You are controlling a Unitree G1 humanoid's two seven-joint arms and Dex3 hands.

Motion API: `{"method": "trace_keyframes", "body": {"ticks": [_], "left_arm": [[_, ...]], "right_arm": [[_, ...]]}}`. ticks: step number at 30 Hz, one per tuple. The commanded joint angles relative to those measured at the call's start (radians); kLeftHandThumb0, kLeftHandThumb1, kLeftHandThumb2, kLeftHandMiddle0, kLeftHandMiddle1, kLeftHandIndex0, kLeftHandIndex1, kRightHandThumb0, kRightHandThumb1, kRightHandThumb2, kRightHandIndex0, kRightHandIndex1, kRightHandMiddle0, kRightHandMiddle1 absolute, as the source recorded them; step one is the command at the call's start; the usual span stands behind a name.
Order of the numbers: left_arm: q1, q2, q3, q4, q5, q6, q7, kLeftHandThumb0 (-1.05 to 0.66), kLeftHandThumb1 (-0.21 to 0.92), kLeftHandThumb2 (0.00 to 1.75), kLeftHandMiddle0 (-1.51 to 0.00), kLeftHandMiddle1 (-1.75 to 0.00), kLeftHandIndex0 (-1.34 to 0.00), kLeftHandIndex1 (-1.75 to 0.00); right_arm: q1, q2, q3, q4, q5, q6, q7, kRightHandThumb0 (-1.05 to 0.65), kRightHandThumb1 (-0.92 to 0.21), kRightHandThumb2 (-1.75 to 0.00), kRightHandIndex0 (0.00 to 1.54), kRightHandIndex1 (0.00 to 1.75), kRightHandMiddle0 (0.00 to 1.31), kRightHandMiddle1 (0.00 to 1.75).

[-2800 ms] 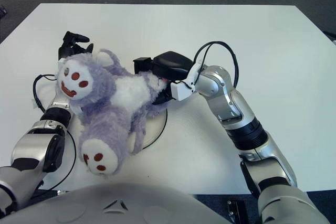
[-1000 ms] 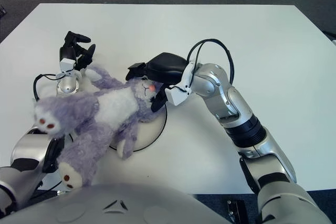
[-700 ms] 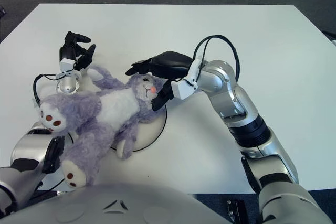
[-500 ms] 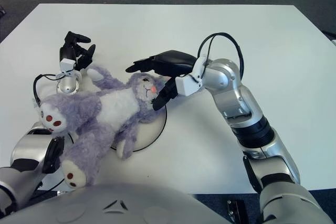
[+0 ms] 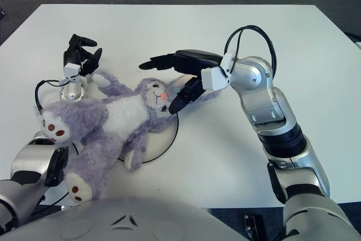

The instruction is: Put the doll into the plate.

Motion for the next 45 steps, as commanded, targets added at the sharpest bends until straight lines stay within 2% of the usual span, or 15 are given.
{"method": "trace_keyframes", "body": {"ticks": [1,8,13,17,32,39,45], "left_arm": [[0.099,-0.032,-0.014,0.054,0.013,0.01,0.004,-0.36,0.92,0.33,-0.68,-1.75,-0.4,-1.54],[0.099,-0.032,-0.016,0.051,0.017,0.018,0.008,-0.36,0.92,0.32,-0.63,-1.75,-0.41,-1.53],[0.1,-0.032,-0.016,0.051,0.016,0.019,0.006,-0.36,0.92,0.32,-0.63,-1.75,-0.41,-1.53],[0.098,-0.03,-0.017,0.057,0.015,0.017,0.005,-0.36,0.92,0.32,-0.64,-1.75,-0.4,-1.54],[0.098,-0.026,-0.018,0.061,0.016,0.014,0.006,-0.36,0.92,0.33,-0.64,-1.75,-0.4,-1.54],[0.098,-0.025,-0.018,0.062,0.016,0.013,0.007,-0.36,0.92,0.33,-0.65,-1.75,-0.4,-1.54],[0.098,-0.024,-0.018,0.065,0.015,0.008,0.006,-0.36,0.92,0.33,-0.65,-1.75,-0.4,-1.54]], "right_arm": [[-0.017,-0.016,-0.012,-0.005,-0.003,-0.016,-0.014,-0.67,-0.89,0.0,0.05,0.01,0.2,0.0],[-0.013,-0.032,-0.061,0.007,0.013,-0.054,-0.047,-0.69,-0.89,0.0,0.15,0.02,0.2,0.0],[-0.023,-0.035,-0.076,0.008,0.018,-0.013,-0.055,-0.7,-0.89,0.0,0.16,0.01,0.2,0.0],[-0.011,-0.021,-0.087,0.029,-0.01,0.035,-0.106,-0.66,-0.89,0.0,0.19,0.02,0.22,0.01],[0.015,-0.022,-0.104,0.042,-0.081,0.011,-0.233,-0.65,-0.92,-0.02,0.22,0.01,0.24,0.01],[0.032,-0.001,-0.116,0.045,-0.107,0.061,-0.3,-0.69,-0.92,-0.11,0.25,0.01,0.26,0.02],[0.065,0.004,-0.151,0.099,-0.111,0.02,-0.37,-0.72,-0.92,-0.21,0.27,0.01,0.29,0.03]]}}
